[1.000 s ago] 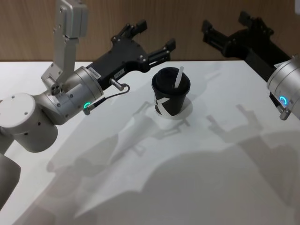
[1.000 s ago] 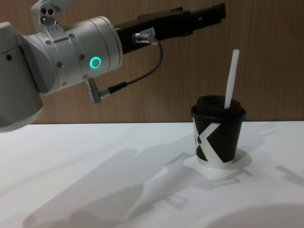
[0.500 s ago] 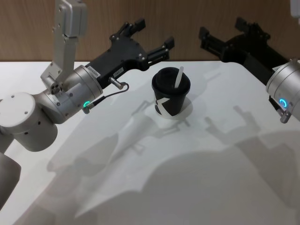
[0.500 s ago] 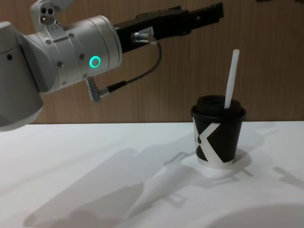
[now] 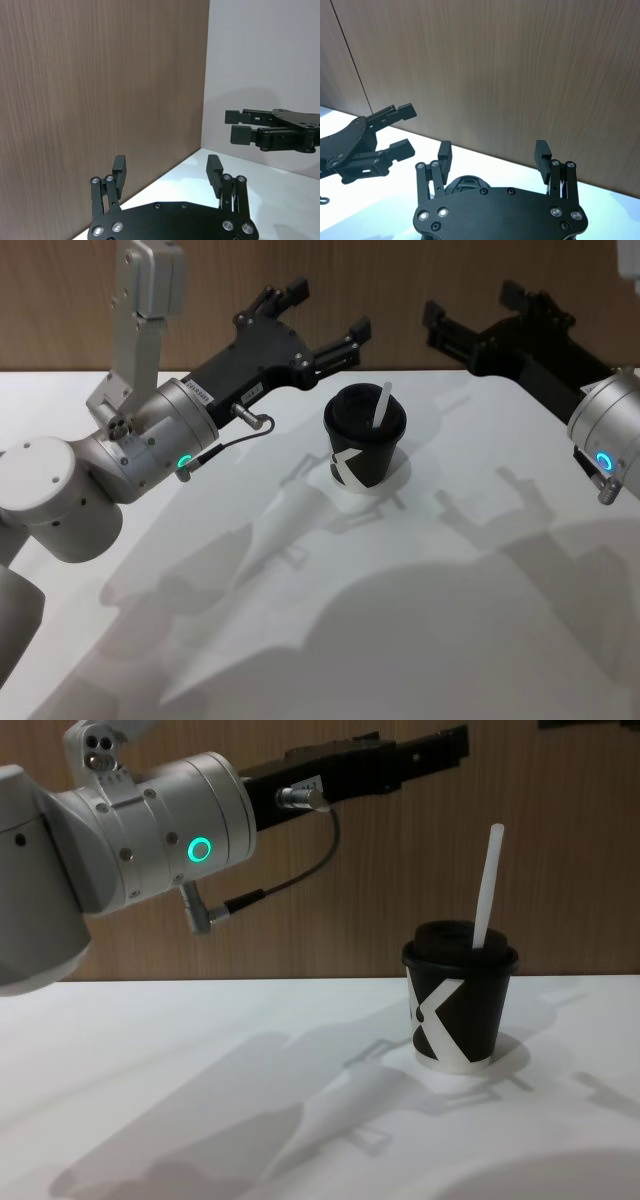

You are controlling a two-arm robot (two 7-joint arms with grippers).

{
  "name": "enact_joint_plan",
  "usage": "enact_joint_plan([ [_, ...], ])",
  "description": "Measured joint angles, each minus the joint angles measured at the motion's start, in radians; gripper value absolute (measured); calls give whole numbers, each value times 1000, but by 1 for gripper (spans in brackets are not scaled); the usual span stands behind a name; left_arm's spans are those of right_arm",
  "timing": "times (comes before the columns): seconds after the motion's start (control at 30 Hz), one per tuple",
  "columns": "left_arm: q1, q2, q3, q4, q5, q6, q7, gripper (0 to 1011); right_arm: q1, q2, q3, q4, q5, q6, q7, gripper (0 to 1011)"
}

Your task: Pick up the straw with one hand, pass it to the other hand, and insert it into the cup.

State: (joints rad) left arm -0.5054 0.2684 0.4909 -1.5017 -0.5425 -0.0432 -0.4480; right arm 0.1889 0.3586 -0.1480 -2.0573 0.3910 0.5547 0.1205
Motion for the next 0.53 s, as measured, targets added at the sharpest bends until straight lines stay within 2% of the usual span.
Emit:
enact_joint_plan([
  [0.53, 0, -1, -1, 0, 1, 0, 0, 1003, 0, 1, 0, 0, 0, 4, 1, 1001],
])
